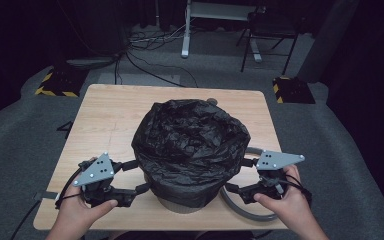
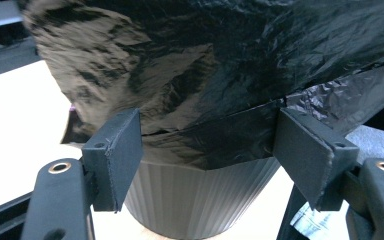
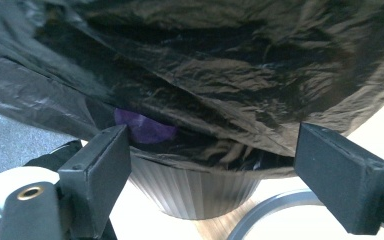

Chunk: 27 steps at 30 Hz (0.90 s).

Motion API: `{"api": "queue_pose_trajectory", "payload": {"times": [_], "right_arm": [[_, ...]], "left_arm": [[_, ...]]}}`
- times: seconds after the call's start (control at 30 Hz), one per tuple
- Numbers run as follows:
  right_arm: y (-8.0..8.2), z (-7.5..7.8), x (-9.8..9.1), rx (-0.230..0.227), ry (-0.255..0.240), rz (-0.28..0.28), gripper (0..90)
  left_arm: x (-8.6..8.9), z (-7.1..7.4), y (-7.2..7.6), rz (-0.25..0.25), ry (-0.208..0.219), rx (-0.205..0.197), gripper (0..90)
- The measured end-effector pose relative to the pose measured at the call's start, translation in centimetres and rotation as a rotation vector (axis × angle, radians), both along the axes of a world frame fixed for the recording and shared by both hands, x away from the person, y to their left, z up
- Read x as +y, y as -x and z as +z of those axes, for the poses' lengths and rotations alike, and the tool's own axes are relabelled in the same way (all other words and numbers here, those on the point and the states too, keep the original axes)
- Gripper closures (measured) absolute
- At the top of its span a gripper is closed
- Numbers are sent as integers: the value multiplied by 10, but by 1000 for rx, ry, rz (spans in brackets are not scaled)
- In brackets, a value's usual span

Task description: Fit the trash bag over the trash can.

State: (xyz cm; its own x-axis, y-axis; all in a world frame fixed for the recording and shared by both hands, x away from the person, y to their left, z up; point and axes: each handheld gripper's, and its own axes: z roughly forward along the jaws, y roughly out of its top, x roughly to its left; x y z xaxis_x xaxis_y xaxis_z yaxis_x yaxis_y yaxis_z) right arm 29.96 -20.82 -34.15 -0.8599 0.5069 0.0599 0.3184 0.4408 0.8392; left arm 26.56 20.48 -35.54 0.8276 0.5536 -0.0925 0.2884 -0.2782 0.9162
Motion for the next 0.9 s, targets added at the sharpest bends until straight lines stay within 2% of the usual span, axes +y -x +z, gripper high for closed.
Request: {"api": "queue_pose_trajectory", "payload": {"times": [0.1,0.13,0.17,0.2,0.27,0.33,0.4,0.47,0.5,0.6,0.7,0.77,0.83,0.87,0.9], "right_arm": [[-2,-4,5,-2,2,2,166],[-2,-5,6,3,8,15,196],[-2,-6,7,4,11,32,298],[-1,-5,7,11,26,49,410],[-1,-5,6,-11,66,60,628],[-1,-6,4,4,53,72,777],[0,-8,4,5,41,82,887],[2,-7,4,-3,48,86,900],[4,-7,5,-5,52,92,900],[8,-9,6,1,63,110,900],[10,-19,7,35,82,125,900],[10,-28,7,57,95,126,900],[8,-36,6,89,86,128,900],[7,-37,5,90,75,119,839],[6,-38,3,79,53,94,674]], "left_arm": [[-6,-1,-1,-16,-21,8,364],[-7,-1,-1,-11,-39,-5,367],[-7,0,-1,-3,-61,-15,393],[-6,1,-1,5,-74,-23,458],[-5,1,-3,0,-73,-16,580],[-4,-1,-5,5,-75,-23,669],[-2,-3,-6,-16,-55,-12,775],[0,-4,-6,-19,-50,-19,886],[0,-5,-6,-26,-49,-16,900],[0,-9,-6,-39,-66,-2,900],[0,-16,-6,-49,-89,17,900],[-1,-22,-6,-51,-123,30,900],[-2,-28,-5,-49,-151,43,900],[-2,-32,-6,-49,-158,57,900],[-1,-35,-6,-48,-164,63,900]]}}
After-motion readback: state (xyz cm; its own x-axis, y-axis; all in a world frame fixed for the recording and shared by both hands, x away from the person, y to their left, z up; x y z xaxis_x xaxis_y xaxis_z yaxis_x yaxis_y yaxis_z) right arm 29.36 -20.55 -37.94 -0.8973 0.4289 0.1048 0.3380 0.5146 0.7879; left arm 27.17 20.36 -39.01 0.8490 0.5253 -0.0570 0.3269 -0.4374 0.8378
